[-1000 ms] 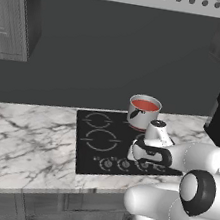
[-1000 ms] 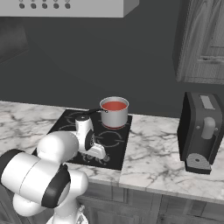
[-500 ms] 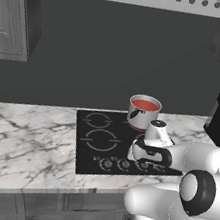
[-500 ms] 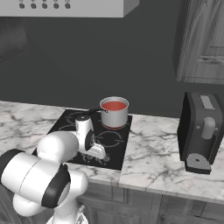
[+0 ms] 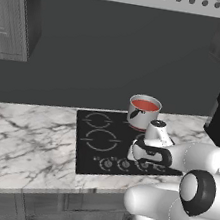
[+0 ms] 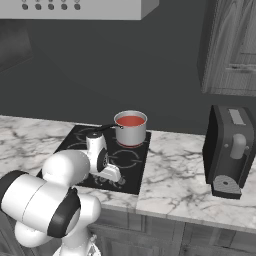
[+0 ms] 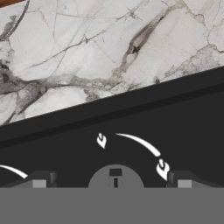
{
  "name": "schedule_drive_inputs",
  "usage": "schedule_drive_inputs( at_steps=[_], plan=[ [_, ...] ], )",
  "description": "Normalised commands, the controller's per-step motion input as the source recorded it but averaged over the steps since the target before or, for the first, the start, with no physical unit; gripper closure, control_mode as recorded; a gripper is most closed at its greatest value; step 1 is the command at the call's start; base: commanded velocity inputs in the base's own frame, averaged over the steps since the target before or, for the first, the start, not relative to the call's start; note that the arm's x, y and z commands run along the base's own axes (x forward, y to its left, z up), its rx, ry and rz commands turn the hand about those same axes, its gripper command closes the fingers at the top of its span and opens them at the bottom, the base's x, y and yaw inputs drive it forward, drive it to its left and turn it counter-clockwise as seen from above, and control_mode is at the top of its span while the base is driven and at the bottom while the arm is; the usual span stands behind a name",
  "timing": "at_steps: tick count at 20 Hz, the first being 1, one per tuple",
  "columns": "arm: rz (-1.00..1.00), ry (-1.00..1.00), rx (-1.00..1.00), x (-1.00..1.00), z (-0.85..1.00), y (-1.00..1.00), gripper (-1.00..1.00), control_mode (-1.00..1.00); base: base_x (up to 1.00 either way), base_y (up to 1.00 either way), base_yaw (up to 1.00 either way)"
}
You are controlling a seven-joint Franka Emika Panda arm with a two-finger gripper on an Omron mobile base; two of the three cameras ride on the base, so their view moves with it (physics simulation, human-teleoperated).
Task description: Wait until the marinara sauce is simmered to a deep red color and then turn off the stove.
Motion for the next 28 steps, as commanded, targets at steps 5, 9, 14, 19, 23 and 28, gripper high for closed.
schedule_drive_inputs(
  at_steps=[5, 9, 14, 19, 23, 28],
  plan=[
    [0.00, 0.00, 0.00, 0.00, 0.00, 0.00, -1.00, -1.00, 0.00, 0.00, 0.00],
    [0.00, 0.00, 0.00, 0.00, 0.00, 0.00, -1.00, -1.00, 0.00, 0.00, 0.00],
    [0.00, 0.00, 0.00, 0.00, 0.00, 0.00, -1.00, -1.00, 0.00, 0.00, 0.00],
    [0.00, 0.00, 0.00, 0.00, 0.00, 0.00, -1.00, -1.00, 0.00, 0.00, 0.00],
    [0.00, 0.00, 0.00, 0.00, 0.00, 0.00, -1.00, -1.00, 0.00, 0.00, 0.00],
    [0.00, 0.00, 0.00, 0.00, 0.00, 0.00, -1.00, -1.00, 0.00, 0.00, 0.00]
  ],
)
